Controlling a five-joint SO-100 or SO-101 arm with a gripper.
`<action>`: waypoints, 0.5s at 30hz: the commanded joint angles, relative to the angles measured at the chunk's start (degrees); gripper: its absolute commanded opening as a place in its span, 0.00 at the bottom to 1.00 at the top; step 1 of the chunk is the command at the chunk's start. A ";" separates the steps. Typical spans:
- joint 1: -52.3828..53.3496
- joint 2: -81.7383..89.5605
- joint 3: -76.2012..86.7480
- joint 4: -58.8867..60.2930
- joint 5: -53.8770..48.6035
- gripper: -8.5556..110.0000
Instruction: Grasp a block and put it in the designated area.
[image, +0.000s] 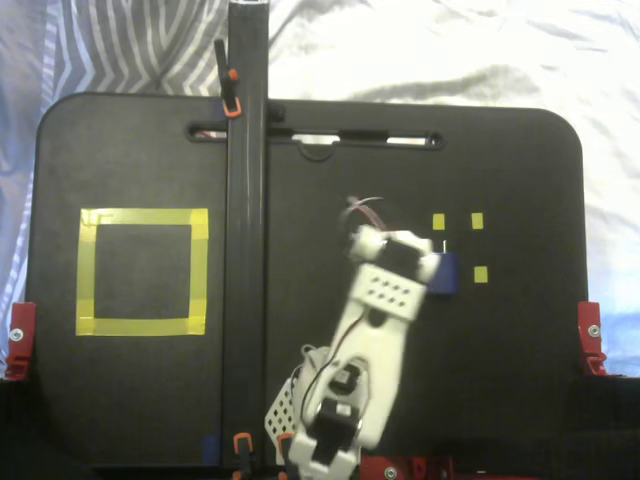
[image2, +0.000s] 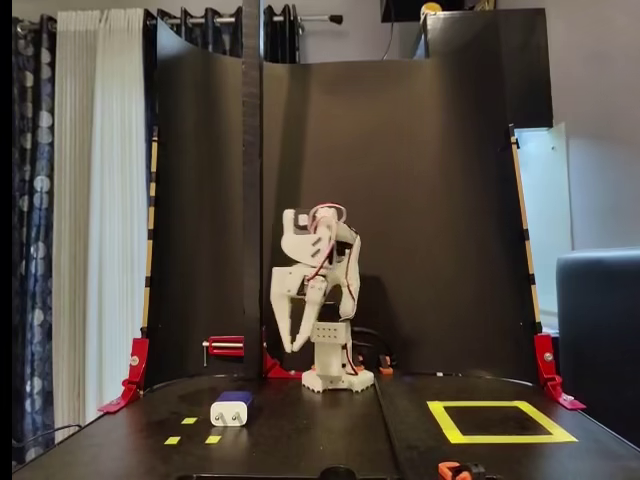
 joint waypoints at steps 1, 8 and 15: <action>3.25 -1.41 -2.64 -0.79 -4.31 0.07; 12.83 -5.54 -2.72 -5.45 -15.21 0.07; 20.04 -14.68 -6.06 -10.63 -22.68 0.07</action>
